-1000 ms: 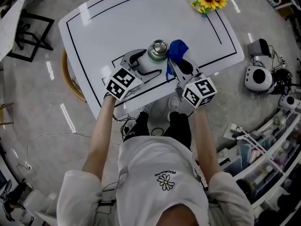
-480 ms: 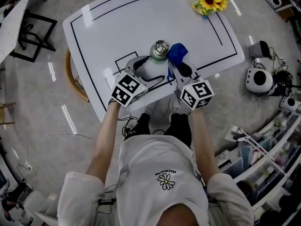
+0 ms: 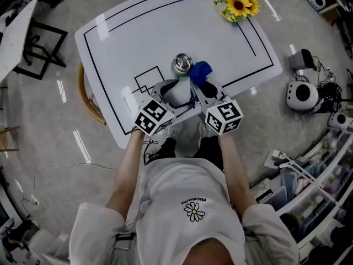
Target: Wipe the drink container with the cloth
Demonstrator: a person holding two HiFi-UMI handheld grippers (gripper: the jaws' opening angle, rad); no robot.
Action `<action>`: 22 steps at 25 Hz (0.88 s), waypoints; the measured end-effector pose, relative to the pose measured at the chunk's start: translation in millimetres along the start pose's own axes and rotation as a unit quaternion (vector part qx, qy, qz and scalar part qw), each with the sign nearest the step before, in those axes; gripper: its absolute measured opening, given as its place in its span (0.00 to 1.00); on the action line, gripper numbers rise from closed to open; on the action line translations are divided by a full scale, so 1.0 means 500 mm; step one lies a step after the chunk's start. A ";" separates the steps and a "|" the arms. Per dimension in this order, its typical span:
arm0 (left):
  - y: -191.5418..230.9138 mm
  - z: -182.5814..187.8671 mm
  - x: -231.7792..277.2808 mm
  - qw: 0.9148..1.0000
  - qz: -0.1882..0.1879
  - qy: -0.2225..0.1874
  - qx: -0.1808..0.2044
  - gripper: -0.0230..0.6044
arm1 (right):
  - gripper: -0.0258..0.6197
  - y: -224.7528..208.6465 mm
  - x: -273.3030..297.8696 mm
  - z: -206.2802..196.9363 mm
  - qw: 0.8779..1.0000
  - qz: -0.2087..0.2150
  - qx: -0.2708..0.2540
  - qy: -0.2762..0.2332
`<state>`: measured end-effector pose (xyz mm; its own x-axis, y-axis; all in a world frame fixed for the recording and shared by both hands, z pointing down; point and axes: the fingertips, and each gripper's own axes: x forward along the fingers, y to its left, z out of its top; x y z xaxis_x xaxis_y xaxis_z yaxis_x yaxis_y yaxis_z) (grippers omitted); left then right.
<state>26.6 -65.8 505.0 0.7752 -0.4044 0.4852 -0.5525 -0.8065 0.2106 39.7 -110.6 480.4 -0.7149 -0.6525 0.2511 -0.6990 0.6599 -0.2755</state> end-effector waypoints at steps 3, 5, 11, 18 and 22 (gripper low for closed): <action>0.039 0.002 -0.031 1.000 0.028 -0.006 -0.001 0.64 | 0.10 -0.004 -0.001 0.001 1.000 -0.001 -0.001 0.001; 0.083 0.004 -0.038 0.999 0.052 -0.006 0.005 0.64 | 0.10 -0.005 -0.001 0.002 1.000 0.002 -0.004 0.003; 0.143 0.043 -0.001 0.998 0.057 -0.003 0.031 0.64 | 0.10 -0.013 0.000 0.007 1.000 0.001 -0.003 0.001; 0.131 0.041 0.032 0.999 0.036 0.017 0.035 0.64 | 0.10 -0.034 0.008 0.013 1.000 -0.006 -0.010 0.001; 0.124 0.030 0.026 0.998 0.041 0.026 0.035 0.64 | 0.10 -0.035 0.007 0.009 1.000 -0.013 -0.007 0.000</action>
<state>7.2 -127.7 511.6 0.7109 -0.4490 0.5414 -0.5889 -0.8008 0.1092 49.6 -126.1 481.7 -0.6967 -0.6697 0.2574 -0.7174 0.6482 -0.2553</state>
